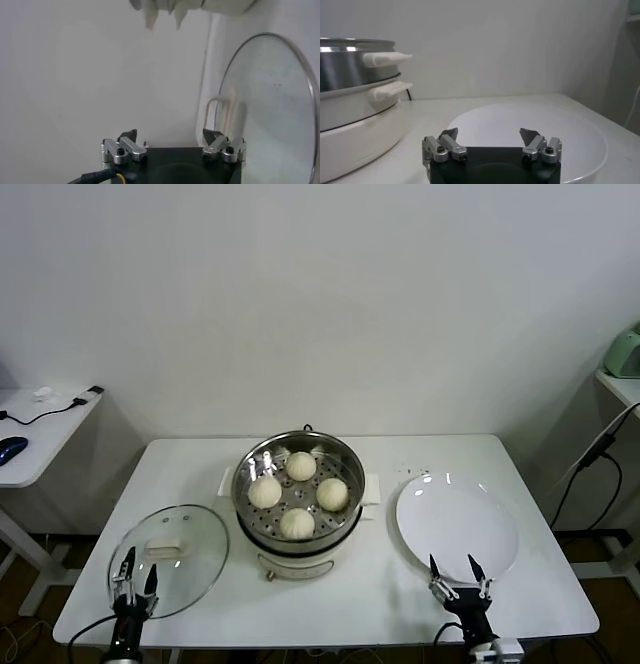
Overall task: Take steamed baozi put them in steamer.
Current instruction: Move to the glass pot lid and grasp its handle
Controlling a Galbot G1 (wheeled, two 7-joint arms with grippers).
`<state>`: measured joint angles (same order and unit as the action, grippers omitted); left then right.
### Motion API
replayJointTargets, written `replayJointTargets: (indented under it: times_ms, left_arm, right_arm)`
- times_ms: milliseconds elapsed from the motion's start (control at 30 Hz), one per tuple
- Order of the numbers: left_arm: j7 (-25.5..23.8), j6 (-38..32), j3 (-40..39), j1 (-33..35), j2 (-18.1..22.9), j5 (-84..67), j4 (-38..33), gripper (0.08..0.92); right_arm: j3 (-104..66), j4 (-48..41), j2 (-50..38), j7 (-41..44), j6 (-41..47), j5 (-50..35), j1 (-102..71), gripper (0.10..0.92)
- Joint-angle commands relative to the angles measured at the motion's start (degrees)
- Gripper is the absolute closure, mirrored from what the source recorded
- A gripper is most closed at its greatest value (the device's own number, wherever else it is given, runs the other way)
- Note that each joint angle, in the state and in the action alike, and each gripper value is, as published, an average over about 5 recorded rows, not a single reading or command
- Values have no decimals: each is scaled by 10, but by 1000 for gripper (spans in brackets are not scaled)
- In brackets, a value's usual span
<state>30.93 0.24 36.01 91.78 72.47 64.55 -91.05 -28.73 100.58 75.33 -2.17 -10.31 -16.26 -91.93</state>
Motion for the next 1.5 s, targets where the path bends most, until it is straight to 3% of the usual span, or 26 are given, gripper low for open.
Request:
replayJointTargets:
  times_ms: [33,867,1500]
  left_arm:
    - [12,7,-5,-34,-1,80,46,177]
    - [-30,13,-25,-117,-29,39,116,197]
    - [-25,3,-30,-128,-19,45,146,727]
  right_arm:
    - [4,11,8,-6,-2,6,-14,203]
    - [17,33,6,-17,-2,12,-21,203]
    - [28,40,3,-22,-2,18,-21,203]
